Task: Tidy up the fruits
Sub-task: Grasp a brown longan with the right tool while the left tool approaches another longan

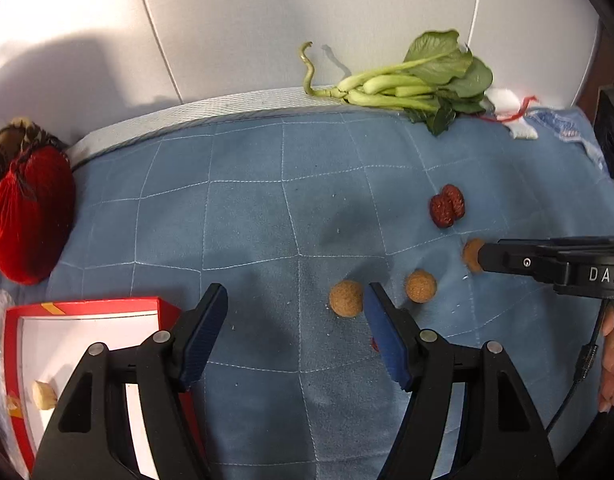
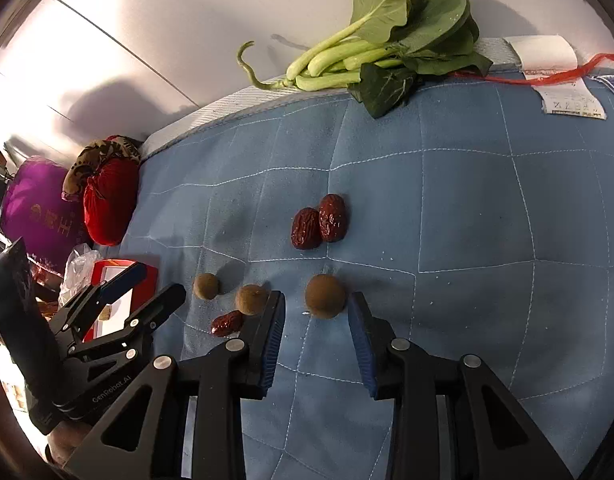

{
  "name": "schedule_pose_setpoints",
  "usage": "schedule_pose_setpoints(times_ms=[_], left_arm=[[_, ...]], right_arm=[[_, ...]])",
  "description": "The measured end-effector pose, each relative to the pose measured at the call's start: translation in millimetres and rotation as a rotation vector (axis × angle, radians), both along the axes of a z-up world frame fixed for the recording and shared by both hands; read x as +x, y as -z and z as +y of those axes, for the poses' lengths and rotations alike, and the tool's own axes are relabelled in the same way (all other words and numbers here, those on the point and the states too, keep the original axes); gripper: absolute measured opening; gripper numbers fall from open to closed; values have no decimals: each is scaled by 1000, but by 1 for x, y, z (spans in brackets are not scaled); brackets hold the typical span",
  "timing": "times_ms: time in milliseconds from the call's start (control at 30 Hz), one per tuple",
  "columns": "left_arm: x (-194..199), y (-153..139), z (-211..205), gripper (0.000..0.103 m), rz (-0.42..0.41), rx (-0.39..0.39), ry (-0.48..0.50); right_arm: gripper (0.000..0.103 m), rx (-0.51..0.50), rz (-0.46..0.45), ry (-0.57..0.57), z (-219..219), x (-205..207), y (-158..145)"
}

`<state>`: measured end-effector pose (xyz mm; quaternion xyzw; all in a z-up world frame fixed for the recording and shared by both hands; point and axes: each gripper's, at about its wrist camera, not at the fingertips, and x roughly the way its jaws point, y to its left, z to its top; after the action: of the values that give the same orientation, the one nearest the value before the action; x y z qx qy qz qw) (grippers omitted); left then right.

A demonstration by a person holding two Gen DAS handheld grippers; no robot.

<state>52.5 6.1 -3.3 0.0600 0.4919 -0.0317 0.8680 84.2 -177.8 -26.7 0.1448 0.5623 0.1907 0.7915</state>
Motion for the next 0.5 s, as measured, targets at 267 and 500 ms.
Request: schedule_pose_setpoints(times_ms=[267,500], left_arm=[[8,20,-6,70,59,15,32],[14,36,-18,70,92,53,59]], right_arm=[[35,-59,18,-11,16,8,14],[27,-85,24,-3,20,10,21]])
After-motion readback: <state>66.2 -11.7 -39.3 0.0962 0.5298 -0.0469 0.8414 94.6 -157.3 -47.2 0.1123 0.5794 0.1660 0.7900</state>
